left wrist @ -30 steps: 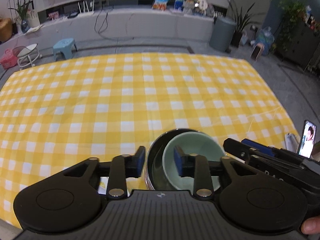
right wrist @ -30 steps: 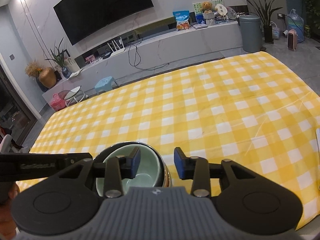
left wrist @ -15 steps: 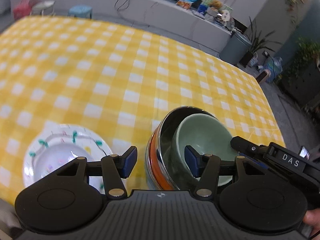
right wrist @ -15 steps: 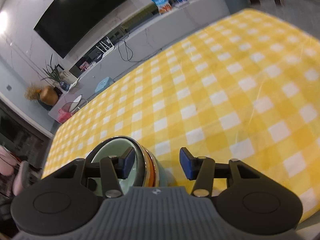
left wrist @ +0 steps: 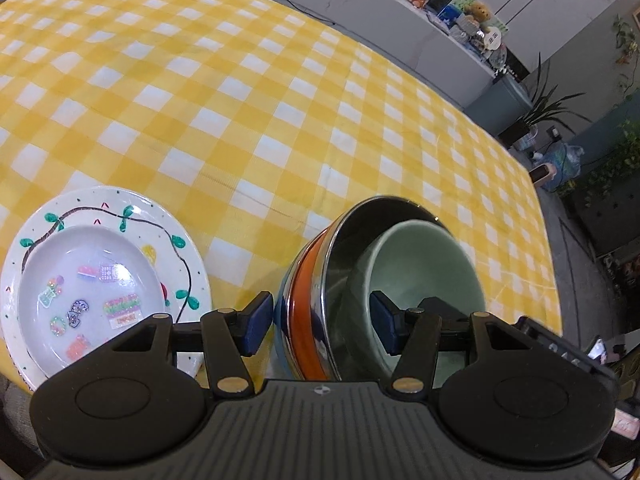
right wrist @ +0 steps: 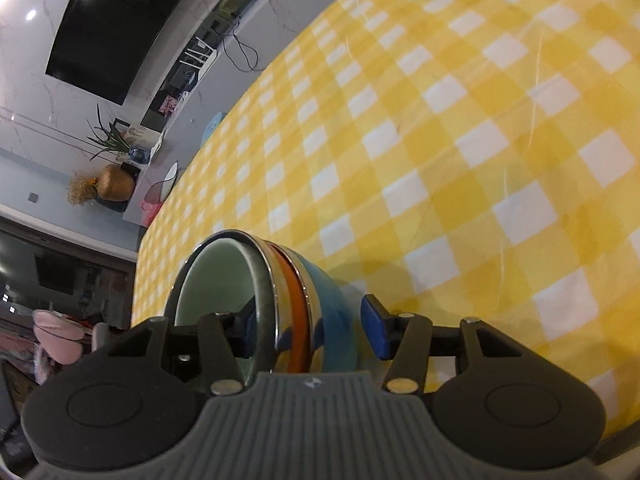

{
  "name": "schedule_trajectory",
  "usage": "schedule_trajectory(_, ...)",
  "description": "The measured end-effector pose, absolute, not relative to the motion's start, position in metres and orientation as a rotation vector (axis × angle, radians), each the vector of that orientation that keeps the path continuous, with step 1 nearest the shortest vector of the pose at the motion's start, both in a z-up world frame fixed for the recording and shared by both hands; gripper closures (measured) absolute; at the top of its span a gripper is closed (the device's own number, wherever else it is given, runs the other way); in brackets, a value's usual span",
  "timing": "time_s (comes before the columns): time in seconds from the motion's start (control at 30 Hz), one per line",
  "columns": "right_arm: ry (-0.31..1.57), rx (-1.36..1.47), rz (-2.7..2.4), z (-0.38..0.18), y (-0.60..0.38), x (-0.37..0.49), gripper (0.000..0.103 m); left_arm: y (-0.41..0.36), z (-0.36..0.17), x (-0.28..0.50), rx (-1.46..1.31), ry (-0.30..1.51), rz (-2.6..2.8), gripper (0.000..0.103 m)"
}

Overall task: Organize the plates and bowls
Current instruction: 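Open both grippers and grasp the rim of the nested bowl stack, then carry the bowl stack with both grippers onto the stacked plates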

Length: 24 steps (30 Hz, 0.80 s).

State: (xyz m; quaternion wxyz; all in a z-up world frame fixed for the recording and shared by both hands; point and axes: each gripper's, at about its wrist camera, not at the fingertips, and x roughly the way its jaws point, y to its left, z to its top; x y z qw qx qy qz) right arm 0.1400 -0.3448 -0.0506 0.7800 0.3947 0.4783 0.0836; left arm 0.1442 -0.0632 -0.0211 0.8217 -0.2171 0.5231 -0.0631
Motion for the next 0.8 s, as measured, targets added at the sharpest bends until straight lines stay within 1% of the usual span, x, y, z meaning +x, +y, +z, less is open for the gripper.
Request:
schedule_trajectory(0.43, 1.081, 0.895, 0.2, -0.0583, -0.3463, 0.1433, 0.049, -0.0717, -0.024, 0.1507, -0.427, 1.133, -0.128, 0.043)
schedule_trajectory(0.8, 1.079, 0.871, 0.197, -0.0567, -0.3459, 0.1423, 0.054, -0.0696, -0.0239, 0.1525, -0.443, 1.14, -0.13, 0.045)
